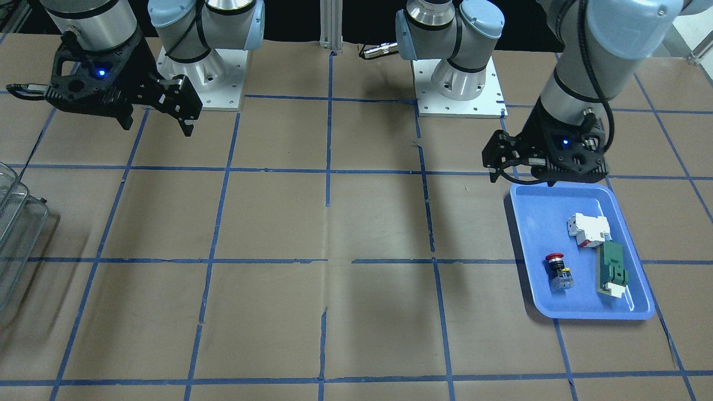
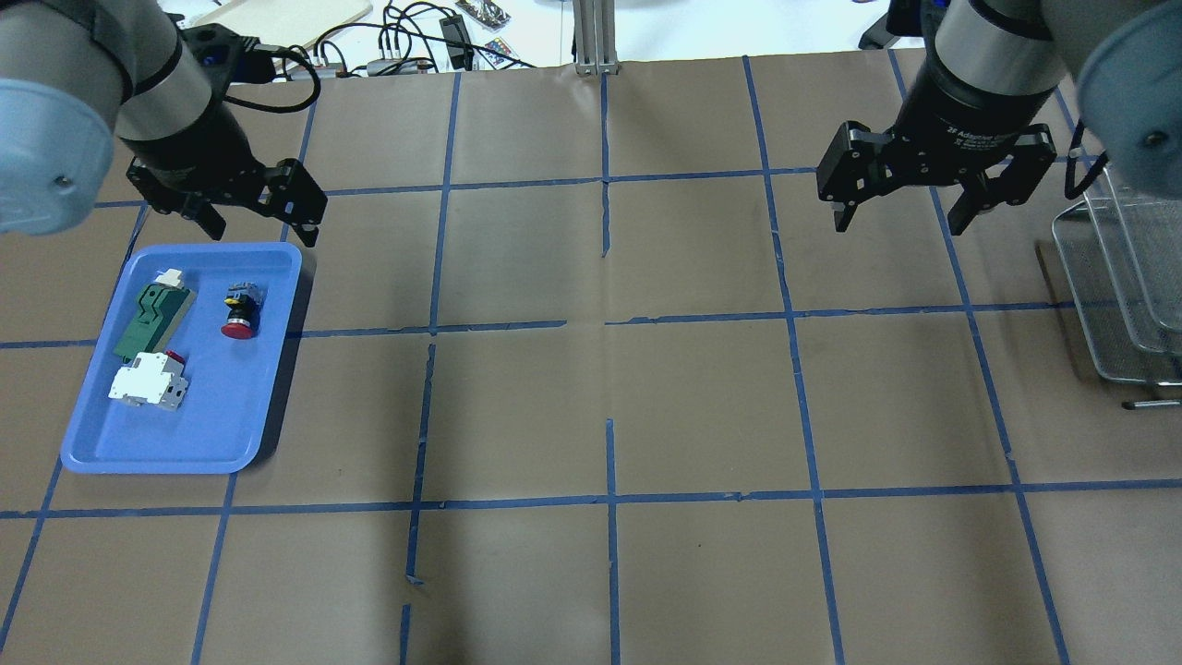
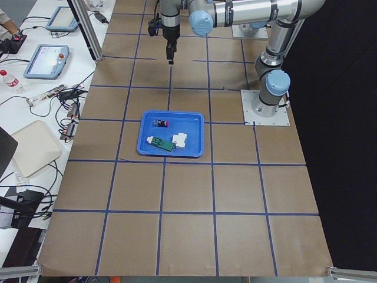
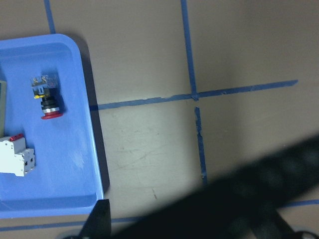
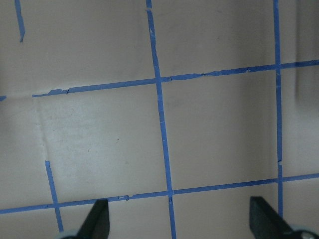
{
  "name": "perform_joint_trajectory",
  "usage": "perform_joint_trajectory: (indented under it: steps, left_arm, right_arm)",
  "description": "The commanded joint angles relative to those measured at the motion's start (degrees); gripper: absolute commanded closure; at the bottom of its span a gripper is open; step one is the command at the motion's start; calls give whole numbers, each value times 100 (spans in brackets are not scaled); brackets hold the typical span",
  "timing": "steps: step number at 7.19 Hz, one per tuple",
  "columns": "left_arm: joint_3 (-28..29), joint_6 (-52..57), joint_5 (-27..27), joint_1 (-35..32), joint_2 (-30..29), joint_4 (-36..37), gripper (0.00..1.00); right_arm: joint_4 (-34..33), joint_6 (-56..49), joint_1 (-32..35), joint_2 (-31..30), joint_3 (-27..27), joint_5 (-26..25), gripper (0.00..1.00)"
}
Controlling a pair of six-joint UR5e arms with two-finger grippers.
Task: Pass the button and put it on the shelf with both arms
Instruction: 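Lower the left gripper over the red push button in the blue tray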
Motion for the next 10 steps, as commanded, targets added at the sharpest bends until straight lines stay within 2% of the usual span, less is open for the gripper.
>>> perform_joint_trajectory:
  steps: [1, 2, 3, 4, 5, 6, 7, 10]
  left_arm:
    - [-846, 887, -113, 1111, -19, 1332, 0]
    - [-1285, 1528, -627, 1613, -124, 2077, 0]
    - [-1734, 2343, -893, 2053, -212, 2745, 0]
    - [-2069, 2569, -1470, 2406, -335, 3396, 0]
    - [-2385, 2963, -1824, 2583, -501, 3655, 0]
    - [-2650, 3002, -1836, 2585, -677, 4127, 0]
    - [-2939, 3159, -1836, 2585, -905, 5063, 0]
    - [-2969, 3169, -1845, 2576, -1494, 5765, 0]
  right_arm:
    - [32, 15, -2, 4, 9, 12, 0]
    - [32, 15, -2, 4, 9, 12, 0]
    - [32, 6, 7, 21, 9, 12, 0]
    - [58, -20, -2, 4, 9, -5, 0]
    - [41, -64, -2, 4, 27, -14, 0]
    - [23, -55, -2, 30, 27, 3, 0]
    - [49, -55, -10, 30, 27, 12, 0]
    - [14, -38, -63, 21, 27, 56, 0]
